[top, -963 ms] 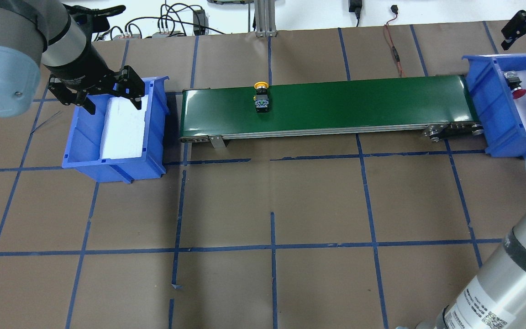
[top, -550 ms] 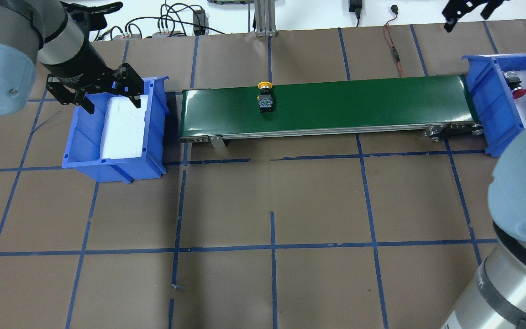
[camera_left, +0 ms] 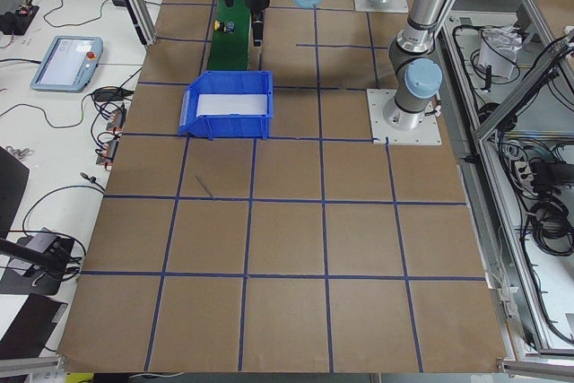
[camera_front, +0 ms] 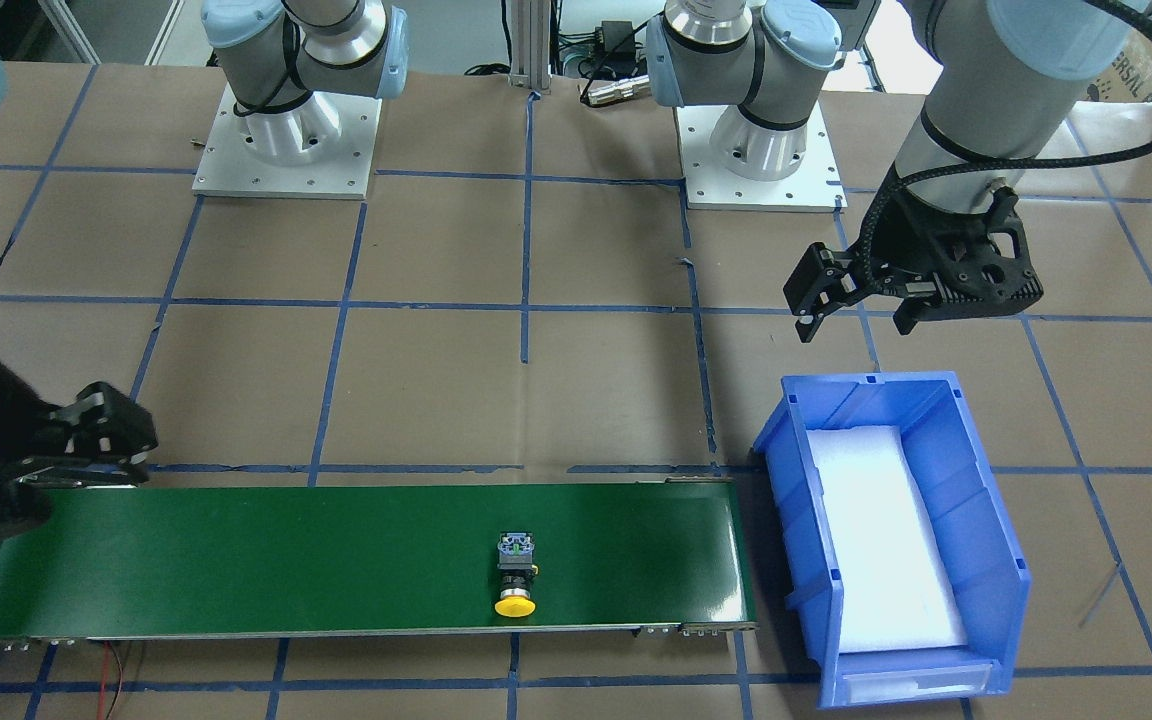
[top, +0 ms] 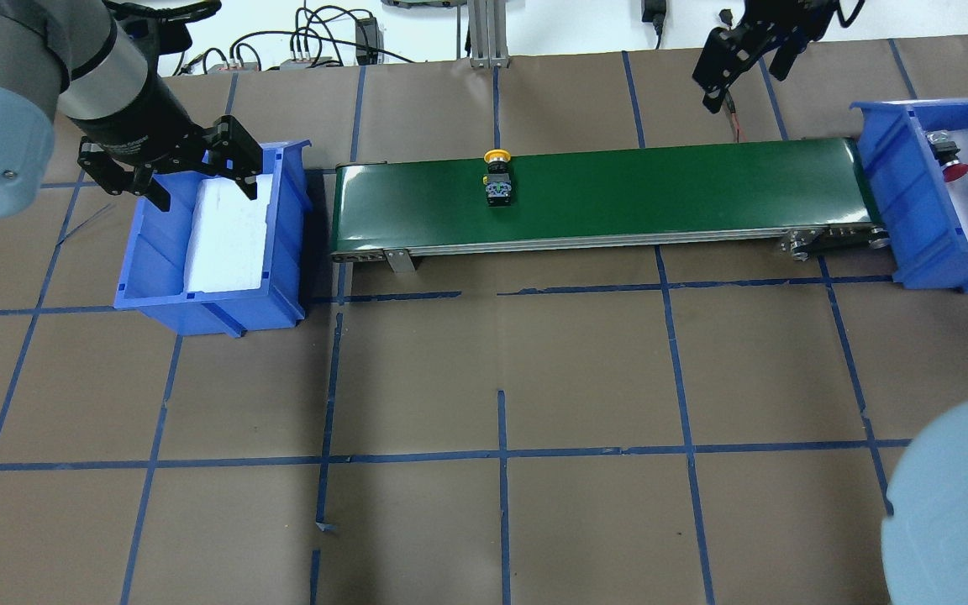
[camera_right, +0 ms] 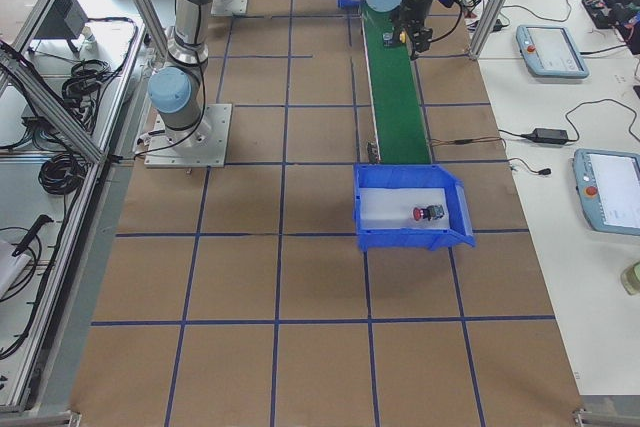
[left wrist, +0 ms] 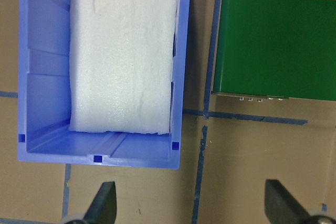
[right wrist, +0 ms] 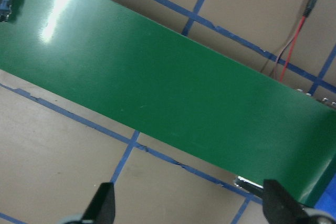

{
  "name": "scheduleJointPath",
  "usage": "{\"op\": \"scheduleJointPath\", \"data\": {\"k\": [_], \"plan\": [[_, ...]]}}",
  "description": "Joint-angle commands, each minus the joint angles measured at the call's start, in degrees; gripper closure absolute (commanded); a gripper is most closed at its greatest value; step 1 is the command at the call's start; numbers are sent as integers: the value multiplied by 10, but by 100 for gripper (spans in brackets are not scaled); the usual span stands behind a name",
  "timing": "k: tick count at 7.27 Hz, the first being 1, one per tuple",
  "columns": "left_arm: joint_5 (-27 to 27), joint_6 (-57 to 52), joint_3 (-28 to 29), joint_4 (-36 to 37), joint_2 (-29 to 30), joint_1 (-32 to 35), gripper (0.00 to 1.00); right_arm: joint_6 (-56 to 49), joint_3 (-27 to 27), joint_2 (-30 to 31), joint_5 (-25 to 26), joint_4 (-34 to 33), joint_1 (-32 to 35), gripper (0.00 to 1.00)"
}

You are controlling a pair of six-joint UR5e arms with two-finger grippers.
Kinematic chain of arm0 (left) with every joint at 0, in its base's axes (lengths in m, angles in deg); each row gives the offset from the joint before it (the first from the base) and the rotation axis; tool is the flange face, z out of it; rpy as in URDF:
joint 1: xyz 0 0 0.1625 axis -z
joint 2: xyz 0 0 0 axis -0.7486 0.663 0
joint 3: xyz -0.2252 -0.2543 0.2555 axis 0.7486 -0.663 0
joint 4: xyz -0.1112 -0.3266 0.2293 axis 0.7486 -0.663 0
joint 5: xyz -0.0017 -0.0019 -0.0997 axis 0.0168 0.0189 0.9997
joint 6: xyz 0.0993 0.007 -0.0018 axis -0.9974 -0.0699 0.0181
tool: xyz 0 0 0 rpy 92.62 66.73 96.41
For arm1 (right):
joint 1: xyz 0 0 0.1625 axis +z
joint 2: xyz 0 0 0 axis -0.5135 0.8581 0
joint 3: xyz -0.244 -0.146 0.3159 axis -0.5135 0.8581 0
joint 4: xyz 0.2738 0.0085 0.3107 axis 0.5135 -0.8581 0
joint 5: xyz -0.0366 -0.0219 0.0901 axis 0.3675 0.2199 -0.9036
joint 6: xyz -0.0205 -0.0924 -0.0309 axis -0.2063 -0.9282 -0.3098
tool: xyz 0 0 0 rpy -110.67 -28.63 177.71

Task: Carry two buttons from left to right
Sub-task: 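Open the right gripper and raise it over the conveyor belt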

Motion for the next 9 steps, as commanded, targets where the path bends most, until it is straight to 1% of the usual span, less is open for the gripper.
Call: {"op": "scheduleJointPath", "data": {"k": [1,2,5,7,9], "plan": [[-1,-2,-1,-5,0,-1,0,264,-42,43,-3,-50,16,0],[-5,-1,0,-7,-2,-2,0,292,-44,48,-1,-48,16,0],[-6,-9,-2,-6,3,-4,0,286,-46,62,4,-46,16,0],[-5,-2,-3,-2,-6,-3,0,268,-95,91,-1,-47,16,0],[-8,-5,-10,-6,-7,-4,0,271,-99,88,8,-47,15,0]]}}
